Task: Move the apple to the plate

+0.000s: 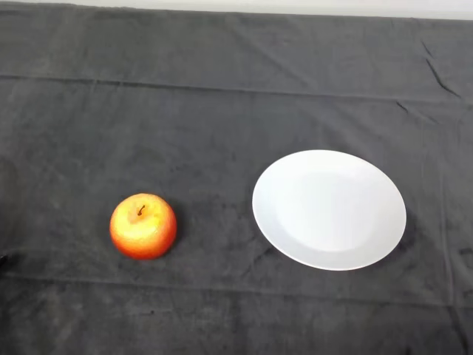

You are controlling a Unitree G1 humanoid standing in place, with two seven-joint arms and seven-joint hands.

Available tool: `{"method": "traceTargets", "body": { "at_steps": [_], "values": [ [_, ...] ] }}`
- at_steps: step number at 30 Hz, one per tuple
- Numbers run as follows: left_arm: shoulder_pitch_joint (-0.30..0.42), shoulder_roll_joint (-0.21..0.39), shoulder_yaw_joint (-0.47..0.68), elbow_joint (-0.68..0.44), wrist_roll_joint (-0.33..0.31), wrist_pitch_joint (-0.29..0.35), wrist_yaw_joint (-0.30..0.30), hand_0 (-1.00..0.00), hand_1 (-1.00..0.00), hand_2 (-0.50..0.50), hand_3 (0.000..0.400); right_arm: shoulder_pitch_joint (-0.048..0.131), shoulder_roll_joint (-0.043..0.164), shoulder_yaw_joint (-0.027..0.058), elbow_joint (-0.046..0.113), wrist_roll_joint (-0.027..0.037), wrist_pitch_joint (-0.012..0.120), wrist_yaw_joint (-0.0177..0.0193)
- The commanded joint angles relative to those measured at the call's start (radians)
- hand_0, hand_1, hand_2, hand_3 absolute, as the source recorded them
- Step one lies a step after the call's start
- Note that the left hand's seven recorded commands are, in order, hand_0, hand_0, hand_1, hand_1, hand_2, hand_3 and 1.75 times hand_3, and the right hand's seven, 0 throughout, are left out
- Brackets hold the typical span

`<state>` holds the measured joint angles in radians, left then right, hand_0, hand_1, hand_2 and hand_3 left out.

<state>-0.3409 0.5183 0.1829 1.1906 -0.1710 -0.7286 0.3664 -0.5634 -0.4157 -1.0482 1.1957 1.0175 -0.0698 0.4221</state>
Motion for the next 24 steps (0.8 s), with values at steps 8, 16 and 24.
{"method": "traceTargets", "body": {
  "at_steps": [8,16,24],
  "values": [
    [-0.048,0.008,0.035,0.028,0.026,-0.034,-0.014,0.0,0.0,0.0,0.0,0.008,-0.012,-0.0145,-0.01,0.0119,-0.006,0.0026],
    [-0.062,0.007,0.034,0.021,0.045,-0.048,-0.015,0.0,0.0,0.0,0.0,0.008,-0.012,-0.0145,-0.01,0.0119,-0.006,0.0026],
    [-0.074,-0.014,0.007,-0.042,0.089,-0.038,0.015,0.0,0.0,0.0,0.0,0.008,-0.012,-0.0145,-0.01,0.0118,-0.006,0.0025]
  ]
}}
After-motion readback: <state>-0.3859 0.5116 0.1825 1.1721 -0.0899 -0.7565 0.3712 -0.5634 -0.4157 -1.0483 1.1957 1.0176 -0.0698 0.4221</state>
